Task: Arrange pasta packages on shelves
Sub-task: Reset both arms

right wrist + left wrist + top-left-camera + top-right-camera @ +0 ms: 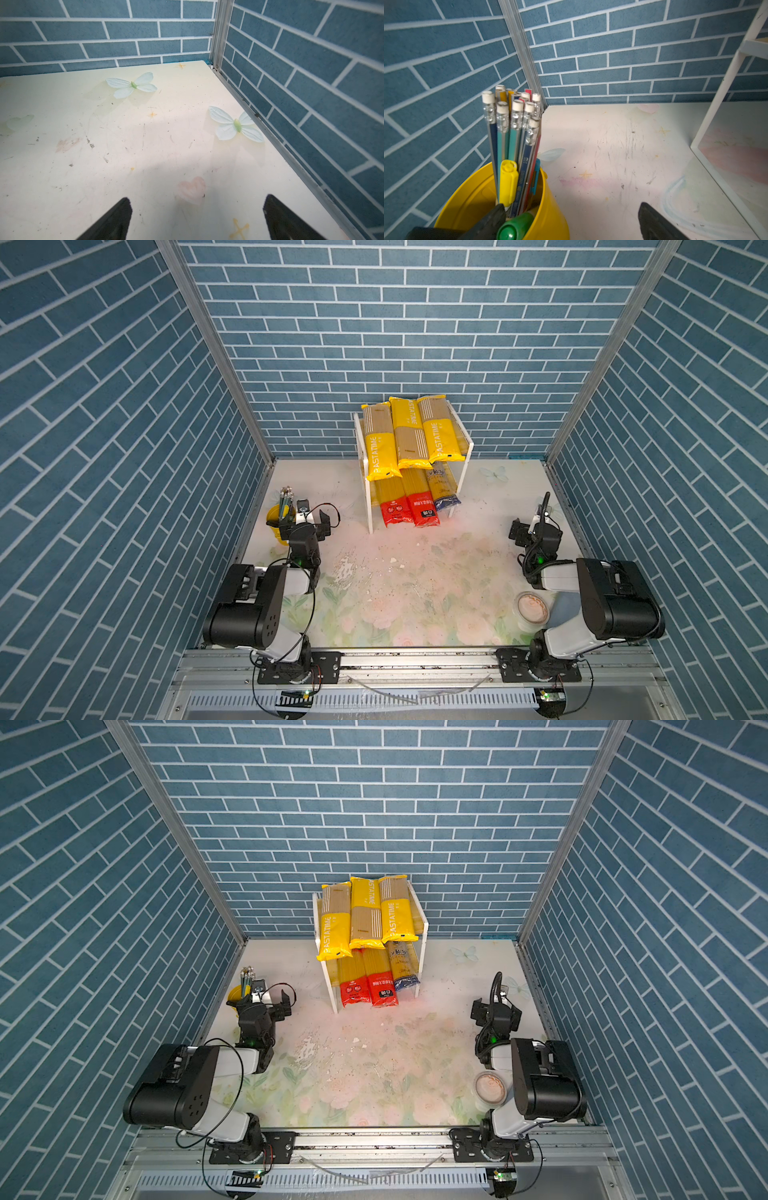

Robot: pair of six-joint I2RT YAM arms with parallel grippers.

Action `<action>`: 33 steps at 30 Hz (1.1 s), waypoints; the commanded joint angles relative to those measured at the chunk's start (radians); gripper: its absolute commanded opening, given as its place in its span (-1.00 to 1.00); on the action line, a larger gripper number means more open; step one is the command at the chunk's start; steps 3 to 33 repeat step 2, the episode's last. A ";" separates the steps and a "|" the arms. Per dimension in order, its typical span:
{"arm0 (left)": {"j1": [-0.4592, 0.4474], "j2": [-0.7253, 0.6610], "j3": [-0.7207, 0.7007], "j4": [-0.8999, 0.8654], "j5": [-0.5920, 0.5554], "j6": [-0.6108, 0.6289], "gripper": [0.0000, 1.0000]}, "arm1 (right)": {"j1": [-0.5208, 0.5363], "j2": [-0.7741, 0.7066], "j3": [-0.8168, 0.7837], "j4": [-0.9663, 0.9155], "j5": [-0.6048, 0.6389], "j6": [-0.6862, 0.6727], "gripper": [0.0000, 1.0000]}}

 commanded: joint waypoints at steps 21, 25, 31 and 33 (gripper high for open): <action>-0.004 0.023 -0.005 -0.078 -0.003 -0.019 0.99 | -0.003 0.003 -0.009 0.024 -0.010 0.006 0.98; -0.004 0.023 -0.005 -0.078 -0.003 -0.019 0.99 | -0.003 0.003 -0.009 0.024 -0.010 0.006 0.98; -0.004 0.023 -0.005 -0.078 -0.003 -0.019 0.99 | -0.003 0.003 -0.009 0.024 -0.010 0.006 0.98; -0.004 0.023 -0.005 -0.078 -0.003 -0.019 0.99 | -0.003 0.003 -0.009 0.024 -0.010 0.006 0.98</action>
